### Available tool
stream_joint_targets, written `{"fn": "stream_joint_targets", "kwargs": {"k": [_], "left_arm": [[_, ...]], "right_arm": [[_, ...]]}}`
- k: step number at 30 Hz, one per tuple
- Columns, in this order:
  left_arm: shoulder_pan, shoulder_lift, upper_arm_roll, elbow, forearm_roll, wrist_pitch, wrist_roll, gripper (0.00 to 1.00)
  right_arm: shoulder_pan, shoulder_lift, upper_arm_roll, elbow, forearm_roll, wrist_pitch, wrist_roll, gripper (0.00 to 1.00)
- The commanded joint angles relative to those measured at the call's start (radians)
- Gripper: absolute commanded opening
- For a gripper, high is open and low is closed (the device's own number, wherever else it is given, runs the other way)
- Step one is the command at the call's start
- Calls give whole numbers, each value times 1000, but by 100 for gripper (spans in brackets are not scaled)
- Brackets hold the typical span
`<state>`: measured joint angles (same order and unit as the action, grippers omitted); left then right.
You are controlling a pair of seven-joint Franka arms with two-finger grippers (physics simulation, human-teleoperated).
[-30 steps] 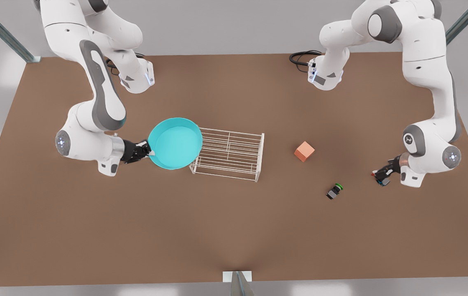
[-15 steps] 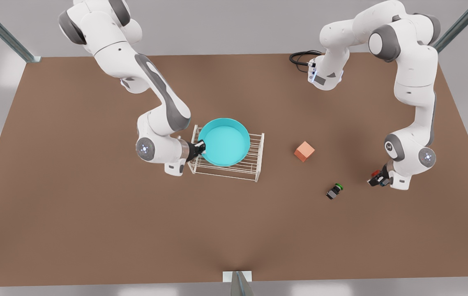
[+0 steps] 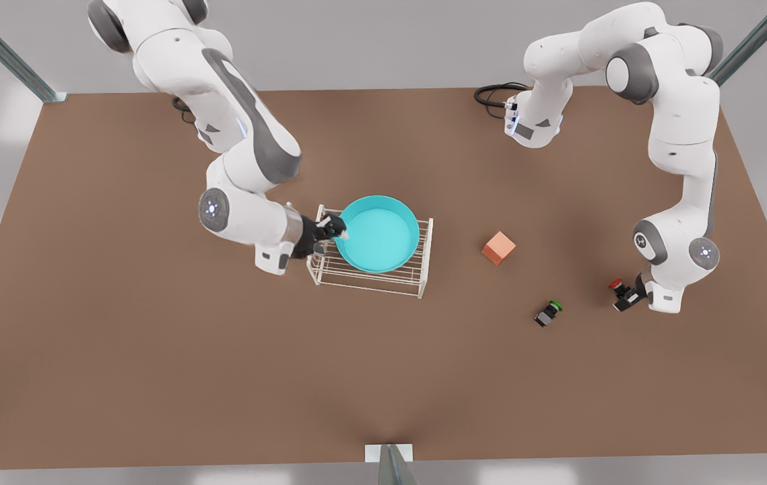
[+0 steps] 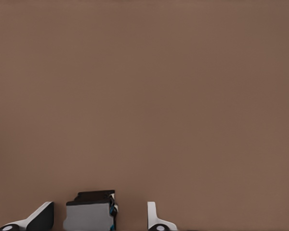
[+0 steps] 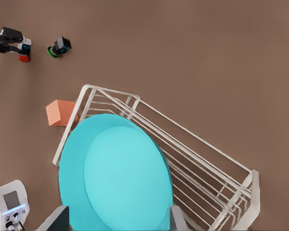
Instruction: Place the plate on the shelf with right arm and place the red button switch in the plate with left arm
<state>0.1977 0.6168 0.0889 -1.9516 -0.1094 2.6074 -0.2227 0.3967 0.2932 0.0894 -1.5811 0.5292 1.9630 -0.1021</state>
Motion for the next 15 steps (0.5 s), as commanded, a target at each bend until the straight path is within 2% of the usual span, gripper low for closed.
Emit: {"fn": "stream_joint_targets", "kwargs": {"k": [1,2,3,4,5,6,8,9,12,14,15], "left_arm": [[0,0,0,0,2,10,3,93],[0,0,0,0,0,10,0,86],[-1,0,0,2,0,8,-1,74],[-1,0,0,2,0,8,-1,63],[-1,0,0,5,0,8,-3,56],[-1,0,0,5,0,7,-1,52],[-1,0,0,8,0,7,-1,47],[-1,-2,0,8,0,5,-1,47],[-6,-29,0,25,0,-10,-7,47],[-12,-52,-8,36,0,-18,-50,47],[-32,-54,-9,128,0,-171,-118,47]], "right_arm": [[-4,-17,-43,141,-135,-308,113,100],[-4,-17,-134,199,-231,-375,88,100],[-6,-35,-246,199,-359,-418,-100,100],[-6,-32,-378,182,-425,-403,-297,100],[-18,-31,-479,118,-488,-307,-387,100],[-39,-34,-499,61,-566,-200,-367,100],[-32,-25,-511,44,-632,-240,-235,100],[-24,-25,-507,35,-632,-256,-202,100],[14,-11,-505,-79,-641,-128,-113,100],[14,0,-507,-76,-635,-122,-114,100],[14,0,-507,-74,-635,-122,-114,100]]}}
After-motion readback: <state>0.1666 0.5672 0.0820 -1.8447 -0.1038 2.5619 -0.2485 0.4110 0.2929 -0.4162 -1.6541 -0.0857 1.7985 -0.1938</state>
